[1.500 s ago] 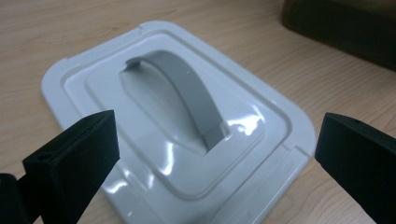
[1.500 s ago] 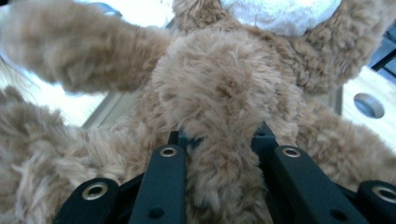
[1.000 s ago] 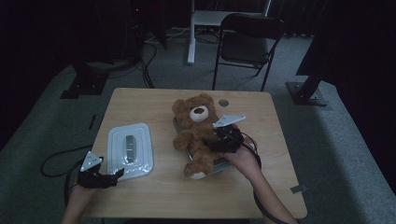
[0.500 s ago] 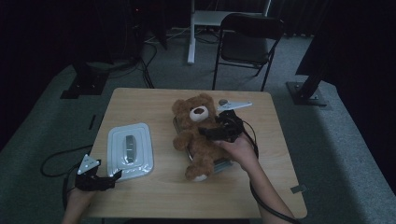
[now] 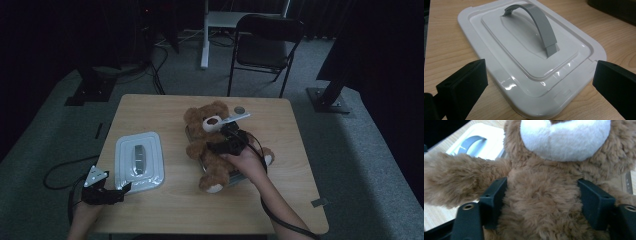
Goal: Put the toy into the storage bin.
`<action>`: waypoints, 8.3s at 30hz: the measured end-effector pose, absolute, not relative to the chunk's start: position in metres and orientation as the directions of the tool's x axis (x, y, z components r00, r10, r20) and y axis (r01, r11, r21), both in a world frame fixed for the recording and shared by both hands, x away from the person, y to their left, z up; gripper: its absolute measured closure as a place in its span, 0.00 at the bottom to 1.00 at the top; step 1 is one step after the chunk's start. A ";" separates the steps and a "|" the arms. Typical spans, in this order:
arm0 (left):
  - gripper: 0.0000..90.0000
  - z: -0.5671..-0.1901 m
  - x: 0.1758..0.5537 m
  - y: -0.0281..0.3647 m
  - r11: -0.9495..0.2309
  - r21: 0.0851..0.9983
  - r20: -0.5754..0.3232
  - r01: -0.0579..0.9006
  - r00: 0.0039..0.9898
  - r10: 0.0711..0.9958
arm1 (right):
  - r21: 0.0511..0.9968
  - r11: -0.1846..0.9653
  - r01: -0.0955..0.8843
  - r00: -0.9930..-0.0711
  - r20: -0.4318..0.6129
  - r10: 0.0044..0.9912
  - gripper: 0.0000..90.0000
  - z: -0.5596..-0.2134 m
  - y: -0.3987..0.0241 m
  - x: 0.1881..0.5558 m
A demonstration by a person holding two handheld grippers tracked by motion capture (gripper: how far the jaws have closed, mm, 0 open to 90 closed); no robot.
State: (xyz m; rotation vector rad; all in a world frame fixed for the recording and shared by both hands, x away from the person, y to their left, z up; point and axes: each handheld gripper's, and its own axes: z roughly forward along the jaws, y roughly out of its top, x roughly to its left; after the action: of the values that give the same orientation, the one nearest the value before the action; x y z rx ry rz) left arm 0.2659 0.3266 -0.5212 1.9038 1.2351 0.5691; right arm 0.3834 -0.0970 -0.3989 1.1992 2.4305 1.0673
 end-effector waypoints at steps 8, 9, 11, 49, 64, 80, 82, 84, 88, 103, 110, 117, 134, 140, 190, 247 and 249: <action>0.01 -0.521 0.267 0.325 -0.226 0.804 -0.043 0.550 0.433 0.900 | 0.616 0.474 0.629 -0.658 0.097 0.747 0.35 -0.408 -0.088 0.393; 0.01 -0.521 0.267 0.325 -0.226 0.804 -0.043 0.550 0.433 0.901 | 0.596 0.495 0.632 -0.661 0.082 0.746 0.35 -0.410 -0.084 0.395; 0.01 -0.521 0.267 0.325 -0.223 0.804 -0.046 0.551 0.432 0.901 | 0.576 0.513 0.637 -0.662 0.067 0.747 0.35 -0.412 -0.081 0.396; 0.01 -0.524 0.266 0.327 -0.223 0.806 -0.045 0.549 0.432 0.901 | 0.715 0.378 0.588 -0.635 0.118 0.764 0.33 -0.357 -0.104 0.392; 0.01 -0.525 0.265 0.328 -0.218 0.805 -0.050 0.552 0.429 0.902 | 0.682 0.365 0.634 -0.619 0.163 0.769 0.33 -0.372 -0.082 0.424; 0.01 -0.525 0.265 0.327 -0.219 0.805 -0.051 0.551 0.432 0.901 | 0.597 0.410 0.690 -0.582 0.121 0.804 0.33 -0.407 -0.067 0.442; 0.01 -0.525 0.265 0.327 -0.220 0.804 -0.050 0.552 0.431 0.901 | 0.573 0.414 0.707 -0.573 0.121 0.811 0.33 -0.415 -0.065 0.446; 0.01 -0.526 0.266 0.327 -0.221 0.804 -0.050 0.552 0.432 0.900 | 0.559 0.420 0.715 -0.571 0.120 0.812 0.33 -0.419 -0.062 0.448; 0.01 -0.526 0.266 0.327 -0.221 0.802 -0.051 0.554 0.432 0.900 | 0.530 0.426 0.734 -0.565 0.127 0.815 0.33 -0.425 -0.058 0.456; 0.01 -0.527 0.265 0.327 -0.224 0.801 -0.047 0.555 0.433 0.900 | 0.536 0.403 0.742 -0.548 0.139 0.825 0.27 -0.435 -0.056 0.458; 0.01 -0.527 0.264 0.330 -0.213 0.804 -0.052 0.555 0.423 0.905 | 0.576 0.378 0.725 -0.559 0.171 0.812 0.28 -0.417 -0.066 0.450; 0.01 -0.526 0.264 0.327 -0.219 0.802 -0.051 0.555 0.430 0.901 | 0.642 0.368 0.672 -0.591 0.167 0.789 0.28 -0.397 -0.087 0.430; 0.01 -0.457 0.268 0.252 -0.249 0.844 -0.037 0.476 0.514 0.857 | 0.773 0.380 0.509 -0.663 0.070 0.745 0.15 -0.373 -0.161 0.373; 0.01 -0.437 0.273 0.208 -0.286 0.847 -0.034 0.449 0.581 0.813 | 0.789 0.391 0.473 -0.665 0.029 0.746 0.16 -0.375 -0.181 0.349; 0.07 -0.416 0.307 0.063 -0.430 0.834 0.031 0.345 0.749 0.662 | 0.738 0.496 0.458 -0.752 0.024 0.658 0.43 -0.401 -0.178 0.339; 0.80 -0.425 0.323 0.059 -0.500 0.752 0.001 0.430 0.757 0.653 | 0.609 0.536 0.585 -0.719 0.084 0.690 0.80 -0.409 -0.173 0.378; 0.75 -0.423 0.322 0.062 -0.477 0.767 -0.019 0.429 0.759 0.651 | 0.644 0.496 0.582 -0.721 0.127 0.681 0.69 -0.401 -0.178 0.375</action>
State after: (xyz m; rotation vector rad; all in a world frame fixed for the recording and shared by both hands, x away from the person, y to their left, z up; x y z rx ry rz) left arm 0.3219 0.0618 -0.4228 2.1455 0.8057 0.3513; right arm 0.3751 -0.1779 -0.4009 1.1006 2.5904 1.0314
